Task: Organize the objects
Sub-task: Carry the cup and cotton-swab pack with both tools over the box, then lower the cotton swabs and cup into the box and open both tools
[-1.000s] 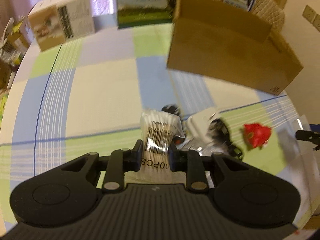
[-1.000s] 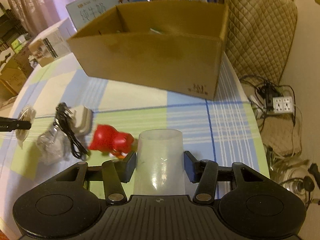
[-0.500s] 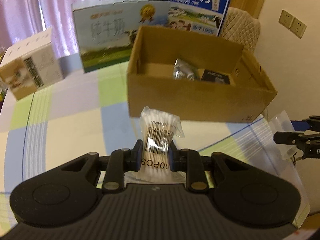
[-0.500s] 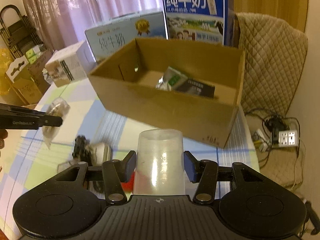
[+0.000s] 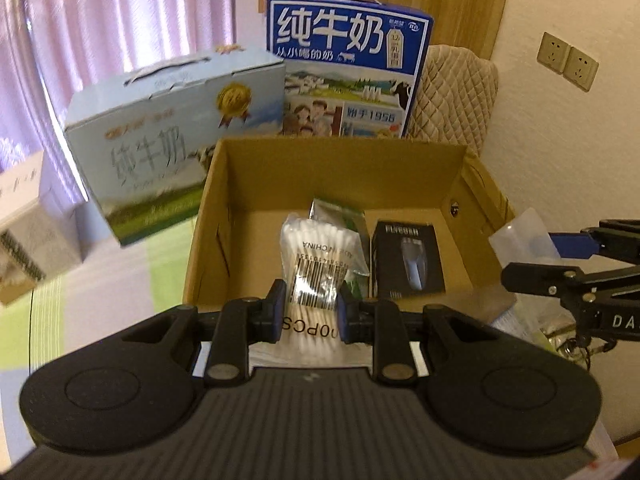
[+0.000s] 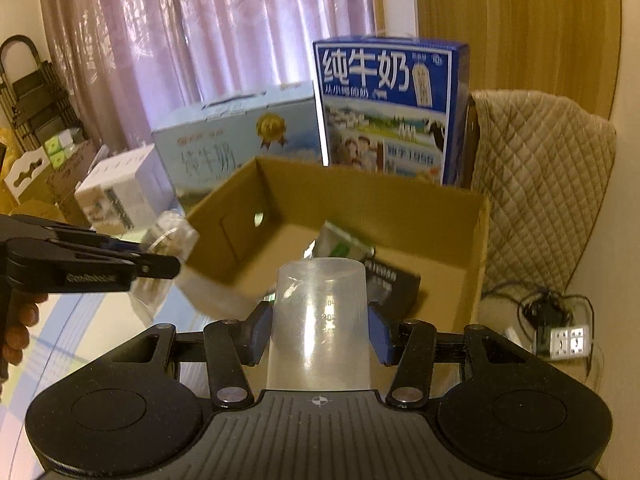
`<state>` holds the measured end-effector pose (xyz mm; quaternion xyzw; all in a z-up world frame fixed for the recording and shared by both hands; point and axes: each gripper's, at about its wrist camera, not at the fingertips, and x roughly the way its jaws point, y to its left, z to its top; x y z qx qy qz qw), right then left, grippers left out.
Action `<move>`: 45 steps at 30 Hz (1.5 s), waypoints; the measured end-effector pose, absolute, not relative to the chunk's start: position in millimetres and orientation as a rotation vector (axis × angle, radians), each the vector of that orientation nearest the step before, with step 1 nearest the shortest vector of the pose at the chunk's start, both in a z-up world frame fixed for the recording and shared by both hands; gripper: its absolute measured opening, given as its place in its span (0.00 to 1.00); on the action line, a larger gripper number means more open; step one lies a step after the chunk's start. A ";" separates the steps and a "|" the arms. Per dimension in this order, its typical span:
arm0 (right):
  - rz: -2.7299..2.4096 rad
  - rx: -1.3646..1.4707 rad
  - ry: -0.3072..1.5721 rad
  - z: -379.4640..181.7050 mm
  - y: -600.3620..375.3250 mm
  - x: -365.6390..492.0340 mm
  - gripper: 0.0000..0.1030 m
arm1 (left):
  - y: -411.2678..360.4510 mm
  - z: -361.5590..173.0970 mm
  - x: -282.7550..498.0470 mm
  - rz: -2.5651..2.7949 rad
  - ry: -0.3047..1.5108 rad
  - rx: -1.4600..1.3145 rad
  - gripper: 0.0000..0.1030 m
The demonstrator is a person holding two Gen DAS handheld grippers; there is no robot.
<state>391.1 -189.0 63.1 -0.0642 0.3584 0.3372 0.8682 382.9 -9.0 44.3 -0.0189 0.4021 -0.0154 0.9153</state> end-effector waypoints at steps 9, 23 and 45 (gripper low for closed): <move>0.632 -0.136 0.785 47.4 -161.1 443.8 0.46 | -13.9 28.9 439.2 -0.025 0.875 -0.024 0.21; 0.423 -0.210 0.930 -2.3 -174.1 485.3 0.46 | -0.6 -19.7 486.5 0.005 0.987 -0.034 0.21; 0.404 -0.239 0.927 -4.5 -173.9 488.3 0.46 | -4.3 -27.3 491.2 0.011 0.970 0.007 0.60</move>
